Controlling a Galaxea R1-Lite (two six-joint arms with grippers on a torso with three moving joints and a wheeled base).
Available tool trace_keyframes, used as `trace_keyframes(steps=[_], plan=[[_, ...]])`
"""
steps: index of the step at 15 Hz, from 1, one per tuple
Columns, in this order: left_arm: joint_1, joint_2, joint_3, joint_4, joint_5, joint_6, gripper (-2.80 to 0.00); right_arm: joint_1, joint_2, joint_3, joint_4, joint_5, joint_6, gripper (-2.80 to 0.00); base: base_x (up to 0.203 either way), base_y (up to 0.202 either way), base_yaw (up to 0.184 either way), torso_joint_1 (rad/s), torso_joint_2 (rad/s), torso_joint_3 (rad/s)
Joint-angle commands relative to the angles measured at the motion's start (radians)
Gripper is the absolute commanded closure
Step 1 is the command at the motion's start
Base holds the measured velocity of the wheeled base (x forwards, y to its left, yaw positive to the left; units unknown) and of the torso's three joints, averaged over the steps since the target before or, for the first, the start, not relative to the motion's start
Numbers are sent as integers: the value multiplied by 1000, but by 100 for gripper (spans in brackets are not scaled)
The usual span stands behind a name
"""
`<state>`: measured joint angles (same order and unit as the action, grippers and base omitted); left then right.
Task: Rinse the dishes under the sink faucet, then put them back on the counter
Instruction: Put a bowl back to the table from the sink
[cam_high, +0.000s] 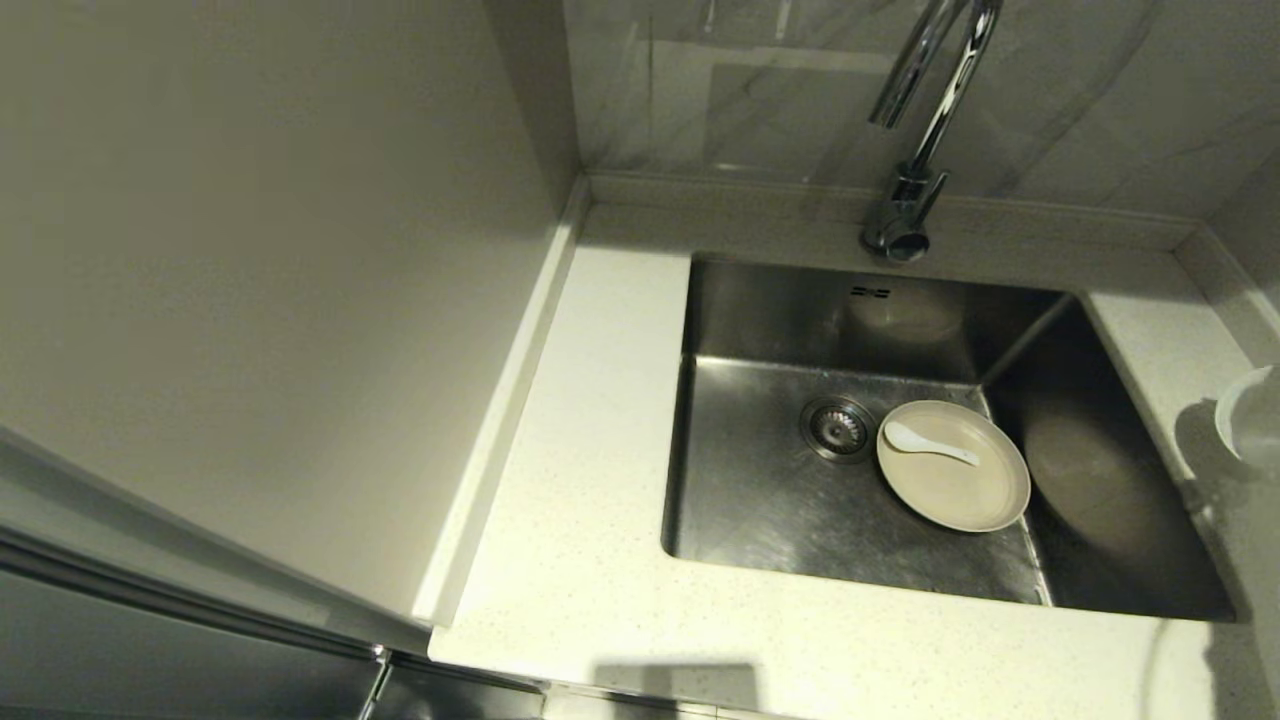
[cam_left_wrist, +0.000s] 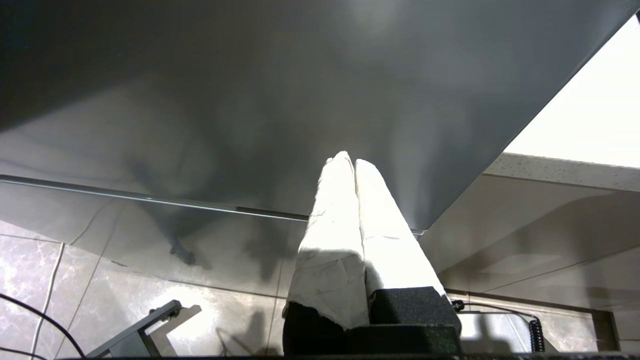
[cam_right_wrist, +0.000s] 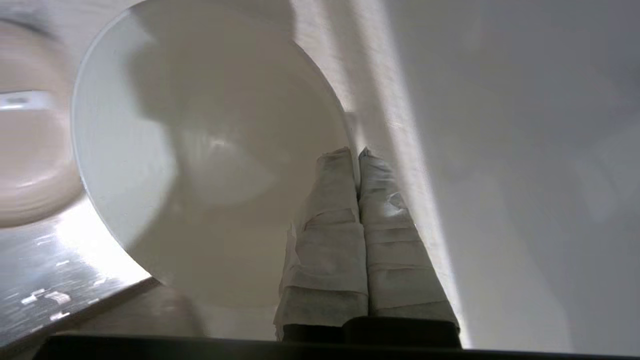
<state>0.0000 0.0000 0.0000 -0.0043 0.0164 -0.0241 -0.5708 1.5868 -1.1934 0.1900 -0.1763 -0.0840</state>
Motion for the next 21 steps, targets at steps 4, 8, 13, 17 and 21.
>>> trace_keyframes(steps=[4,8,13,17,21], plan=[[0,-3,0,0,0,0,0,42,20,24,-1,-3,4,0,0,0,0,0,0,0],[0,-3,0,0,0,0,0,42,39,43,-3,-7,3,0,0,0,0,0,0,0],[0,-3,0,0,0,0,0,42,52,46,-4,-32,1,0,0,0,0,0,0,0],[0,-3,0,0,0,0,0,42,50,28,-9,-31,0,-280,0,0,0,0,0,0],[0,-3,0,0,0,0,0,52,43,-31,-14,-29,0,-280,0,0,0,0,0,0]])
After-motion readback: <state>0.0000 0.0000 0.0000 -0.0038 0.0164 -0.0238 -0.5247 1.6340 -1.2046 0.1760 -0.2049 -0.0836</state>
